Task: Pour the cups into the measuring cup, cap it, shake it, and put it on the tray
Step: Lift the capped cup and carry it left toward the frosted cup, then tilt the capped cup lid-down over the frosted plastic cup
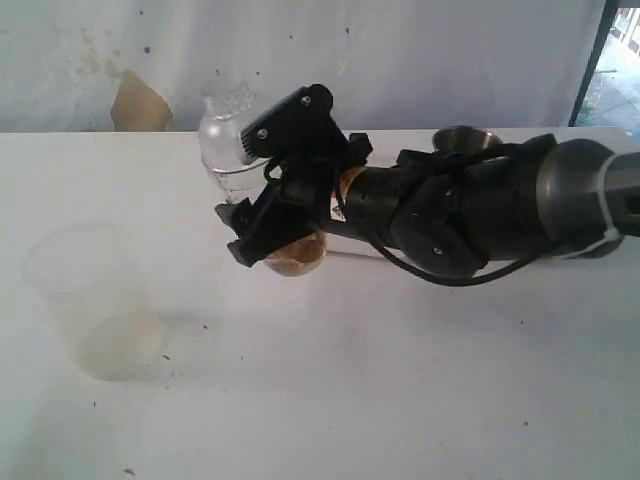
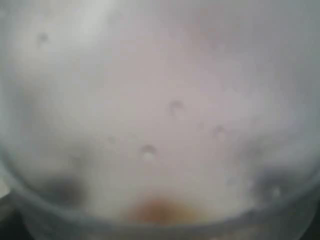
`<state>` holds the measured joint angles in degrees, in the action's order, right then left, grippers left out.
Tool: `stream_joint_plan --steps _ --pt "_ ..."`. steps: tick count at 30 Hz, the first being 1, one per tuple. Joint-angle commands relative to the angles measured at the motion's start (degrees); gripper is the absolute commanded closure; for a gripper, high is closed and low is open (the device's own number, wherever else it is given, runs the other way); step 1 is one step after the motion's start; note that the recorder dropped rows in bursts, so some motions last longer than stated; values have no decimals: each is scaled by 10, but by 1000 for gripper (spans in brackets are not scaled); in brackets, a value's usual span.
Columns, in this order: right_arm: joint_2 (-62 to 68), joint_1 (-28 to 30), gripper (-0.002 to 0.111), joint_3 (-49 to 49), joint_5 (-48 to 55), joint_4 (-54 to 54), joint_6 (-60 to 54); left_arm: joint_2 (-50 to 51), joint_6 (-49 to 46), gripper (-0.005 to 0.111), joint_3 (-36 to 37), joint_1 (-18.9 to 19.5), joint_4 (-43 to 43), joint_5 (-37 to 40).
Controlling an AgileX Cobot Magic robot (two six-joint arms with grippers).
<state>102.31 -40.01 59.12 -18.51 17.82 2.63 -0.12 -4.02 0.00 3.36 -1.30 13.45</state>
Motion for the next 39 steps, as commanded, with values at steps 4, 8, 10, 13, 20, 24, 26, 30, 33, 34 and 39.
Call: stream_joint_plan --steps 4,8,10,13,20,24,26,30,33,34,39 --pt "30 -6 108 85 -39 130 -40 1 1 107 0 -1 4 -2" --pt "52 -6 108 117 -17 191 -43 1 1 107 0 -1 4 -2" --pt "59 -6 108 128 -17 203 -71 1 1 107 0 -1 4 -2" --pt "71 -10 108 147 8 204 -129 1 1 107 0 -1 4 -2" --pt "85 -10 108 183 48 157 -126 1 1 107 0 -1 4 -2" --pt "62 17 108 183 44 -30 -116 1 1 107 0 -1 4 -2" --pt "40 38 108 159 17 -78 -116 1 1 107 0 -1 4 -2" --pt "-6 74 108 87 -66 -105 -22 1 1 107 0 -1 4 -2" --pt "-4 73 108 45 -148 15 94 1 1 107 0 -1 4 -2" --pt "-6 63 108 45 -94 68 92 1 1 107 0 -1 4 -2" --pt "-22 93 108 23 -116 -164 70 1 1 107 0 -1 4 -2"
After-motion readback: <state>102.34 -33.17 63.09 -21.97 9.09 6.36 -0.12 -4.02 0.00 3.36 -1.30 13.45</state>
